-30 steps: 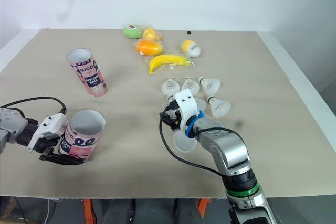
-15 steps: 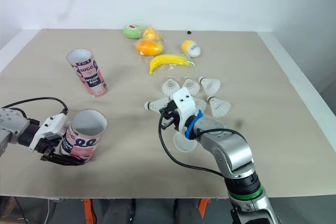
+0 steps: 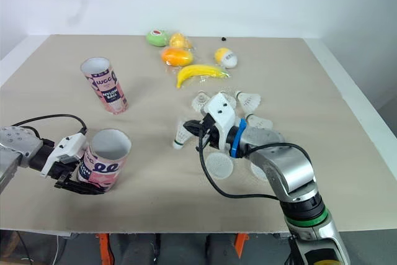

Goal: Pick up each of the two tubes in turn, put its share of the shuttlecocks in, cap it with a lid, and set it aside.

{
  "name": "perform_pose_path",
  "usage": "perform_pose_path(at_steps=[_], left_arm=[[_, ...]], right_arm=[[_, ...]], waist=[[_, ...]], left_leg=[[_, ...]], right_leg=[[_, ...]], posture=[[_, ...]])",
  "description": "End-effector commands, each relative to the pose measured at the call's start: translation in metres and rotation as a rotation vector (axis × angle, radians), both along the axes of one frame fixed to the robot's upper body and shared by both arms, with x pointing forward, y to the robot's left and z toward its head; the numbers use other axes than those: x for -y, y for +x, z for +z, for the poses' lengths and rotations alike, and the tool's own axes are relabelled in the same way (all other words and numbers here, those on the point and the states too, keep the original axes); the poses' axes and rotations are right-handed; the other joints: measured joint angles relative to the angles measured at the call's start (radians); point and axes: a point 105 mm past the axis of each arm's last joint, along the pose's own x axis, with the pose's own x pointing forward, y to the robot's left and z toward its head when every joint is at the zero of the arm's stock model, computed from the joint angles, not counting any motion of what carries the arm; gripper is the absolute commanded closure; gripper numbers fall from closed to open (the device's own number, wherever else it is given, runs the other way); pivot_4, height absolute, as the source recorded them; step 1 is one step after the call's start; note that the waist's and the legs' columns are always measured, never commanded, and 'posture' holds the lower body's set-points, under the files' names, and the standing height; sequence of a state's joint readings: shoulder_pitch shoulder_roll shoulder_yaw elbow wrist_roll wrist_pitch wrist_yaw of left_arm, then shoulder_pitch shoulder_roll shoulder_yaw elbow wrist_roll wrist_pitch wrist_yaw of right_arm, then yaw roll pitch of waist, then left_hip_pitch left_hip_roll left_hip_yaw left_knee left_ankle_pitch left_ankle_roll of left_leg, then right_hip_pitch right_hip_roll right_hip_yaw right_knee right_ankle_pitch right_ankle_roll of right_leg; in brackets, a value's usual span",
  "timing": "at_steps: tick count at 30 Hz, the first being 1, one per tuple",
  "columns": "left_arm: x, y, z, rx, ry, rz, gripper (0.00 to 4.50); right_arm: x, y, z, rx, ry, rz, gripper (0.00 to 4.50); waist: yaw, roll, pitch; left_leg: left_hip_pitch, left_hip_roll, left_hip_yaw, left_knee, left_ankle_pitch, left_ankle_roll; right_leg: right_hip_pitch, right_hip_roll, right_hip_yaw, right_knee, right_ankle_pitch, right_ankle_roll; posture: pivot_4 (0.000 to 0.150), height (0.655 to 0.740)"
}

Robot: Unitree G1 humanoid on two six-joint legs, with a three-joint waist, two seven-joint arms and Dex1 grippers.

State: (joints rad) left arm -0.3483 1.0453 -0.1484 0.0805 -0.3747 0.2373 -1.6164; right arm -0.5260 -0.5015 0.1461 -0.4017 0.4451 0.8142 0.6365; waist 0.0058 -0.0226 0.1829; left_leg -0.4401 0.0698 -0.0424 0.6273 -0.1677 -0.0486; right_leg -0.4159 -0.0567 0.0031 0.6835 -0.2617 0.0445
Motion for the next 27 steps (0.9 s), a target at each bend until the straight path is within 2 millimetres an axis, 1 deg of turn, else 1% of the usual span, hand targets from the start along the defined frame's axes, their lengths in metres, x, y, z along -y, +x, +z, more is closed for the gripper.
perform_pose_path(at_steps=[1,8,11,13,17,20,24,27], left_arm=[[-0.004,-0.003,-0.014,-0.057,0.035,0.005,1.71],[-0.009,-0.003,-0.024,-0.093,0.056,0.019,1.71],[-0.015,-0.002,-0.029,-0.112,0.085,0.032,1.71],[-0.019,-0.002,-0.031,-0.124,0.096,0.038,1.71],[-0.016,0.001,-0.035,-0.142,0.080,0.040,1.71],[-0.012,0.003,-0.034,-0.146,0.063,0.034,1.71],[-0.010,0.005,-0.034,-0.147,0.054,0.034,1.71],[-0.009,0.007,-0.034,-0.148,0.047,0.035,1.71]], right_arm=[[0.004,-0.001,0.027,0.106,0.023,0.040,4.45],[0.000,-0.005,0.022,0.103,-0.002,0.079,4.45],[0.000,-0.003,0.029,0.119,0.011,0.077,4.45],[-0.001,-0.002,0.035,0.135,0.016,0.078,4.45],[-0.010,-0.003,0.072,0.224,0.051,0.135,4.45],[-0.018,-0.006,0.091,0.264,0.055,0.176,4.45],[-0.027,-0.010,0.108,0.290,0.072,0.220,4.45],[-0.039,-0.019,0.125,0.306,0.108,0.295,4.45]], waist=[[0.000,0.001,-0.001],[0.000,0.008,-0.004],[0.000,0.010,-0.006],[0.000,0.014,-0.008],[-0.001,0.020,-0.010],[-0.001,0.022,-0.011],[-0.001,0.022,-0.012],[0.000,0.024,-0.012]], left_leg=[[0.000,0.000,0.000,0.000,0.000,0.000],[0.002,0.000,0.000,0.000,0.000,0.000],[0.002,0.000,0.000,0.000,0.001,0.001],[0.003,0.000,0.000,0.000,0.001,0.001],[0.003,0.000,0.001,-0.001,0.003,0.005],[0.004,0.000,0.001,-0.004,0.006,0.009],[0.005,0.000,0.001,-0.005,0.007,0.011],[0.004,0.000,0.001,-0.005,0.007,0.011]], right_leg=[[0.000,0.000,0.000,0.000,0.000,0.000],[0.001,0.000,0.000,0.000,0.000,0.000],[0.001,0.000,0.000,0.000,0.001,0.000],[0.001,0.000,0.000,0.000,0.001,-0.001],[0.001,0.000,0.000,0.000,0.003,-0.002],[0.000,0.000,0.000,0.000,0.005,-0.003],[0.000,0.000,0.000,0.000,0.006,-0.004],[0.000,0.000,0.000,0.000,0.007,-0.004]], posture=[[0.150,0.6895],[0.150,0.6895],[0.150,0.6895],[0.150,0.6895],[0.150,0.6895],[0.150,0.6895],[0.150,0.6895],[0.150,0.6895]])
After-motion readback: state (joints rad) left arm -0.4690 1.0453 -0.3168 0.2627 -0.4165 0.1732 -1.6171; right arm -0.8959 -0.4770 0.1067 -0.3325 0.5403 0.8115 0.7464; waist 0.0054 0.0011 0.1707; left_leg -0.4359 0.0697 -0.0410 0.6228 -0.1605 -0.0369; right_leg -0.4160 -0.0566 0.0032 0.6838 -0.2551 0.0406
